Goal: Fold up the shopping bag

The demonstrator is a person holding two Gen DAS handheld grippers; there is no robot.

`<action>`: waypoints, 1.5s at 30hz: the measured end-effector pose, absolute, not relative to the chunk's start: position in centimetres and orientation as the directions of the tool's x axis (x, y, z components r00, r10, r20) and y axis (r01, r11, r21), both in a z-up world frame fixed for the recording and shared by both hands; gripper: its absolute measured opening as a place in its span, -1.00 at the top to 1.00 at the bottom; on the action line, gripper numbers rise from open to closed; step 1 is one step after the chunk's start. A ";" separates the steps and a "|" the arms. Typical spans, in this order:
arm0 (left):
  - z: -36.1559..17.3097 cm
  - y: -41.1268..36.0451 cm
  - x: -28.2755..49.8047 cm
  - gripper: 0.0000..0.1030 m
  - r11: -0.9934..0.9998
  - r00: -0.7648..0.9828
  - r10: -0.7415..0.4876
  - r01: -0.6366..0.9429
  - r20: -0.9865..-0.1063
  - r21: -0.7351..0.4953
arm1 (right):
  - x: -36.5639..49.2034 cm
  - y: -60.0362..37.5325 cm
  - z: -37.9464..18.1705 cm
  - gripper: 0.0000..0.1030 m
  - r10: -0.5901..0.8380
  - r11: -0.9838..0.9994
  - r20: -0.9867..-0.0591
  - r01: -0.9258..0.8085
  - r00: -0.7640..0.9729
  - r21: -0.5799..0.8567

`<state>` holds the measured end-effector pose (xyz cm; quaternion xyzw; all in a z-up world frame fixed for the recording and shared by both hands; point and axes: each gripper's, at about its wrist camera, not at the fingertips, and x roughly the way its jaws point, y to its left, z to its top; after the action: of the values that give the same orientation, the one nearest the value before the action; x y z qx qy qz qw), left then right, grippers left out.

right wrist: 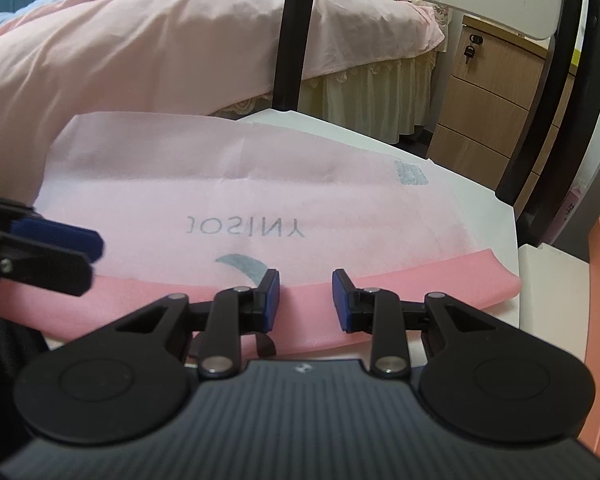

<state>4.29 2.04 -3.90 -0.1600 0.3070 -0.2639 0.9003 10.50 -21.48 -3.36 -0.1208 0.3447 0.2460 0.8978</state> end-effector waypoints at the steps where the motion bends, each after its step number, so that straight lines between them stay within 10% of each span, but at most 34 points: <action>1: -3.8 1.8 3.9 0.11 0.816 0.676 -0.567 0.385 -0.471 -0.431 | 10.5 -21.4 -3.3 0.38 0.356 0.850 -0.681 -0.524 0.640 -0.049; 45: -4.7 -5.3 -1.6 -0.02 0.765 0.660 -0.549 0.644 -0.513 0.011 | 6.4 -24.0 -2.5 0.38 0.362 0.876 -0.733 -0.479 0.576 0.056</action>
<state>-1.61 -5.27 -4.74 0.0960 0.2481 -0.3291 0.9060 6.44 -23.96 -2.53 -0.0742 0.3944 0.2379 0.8845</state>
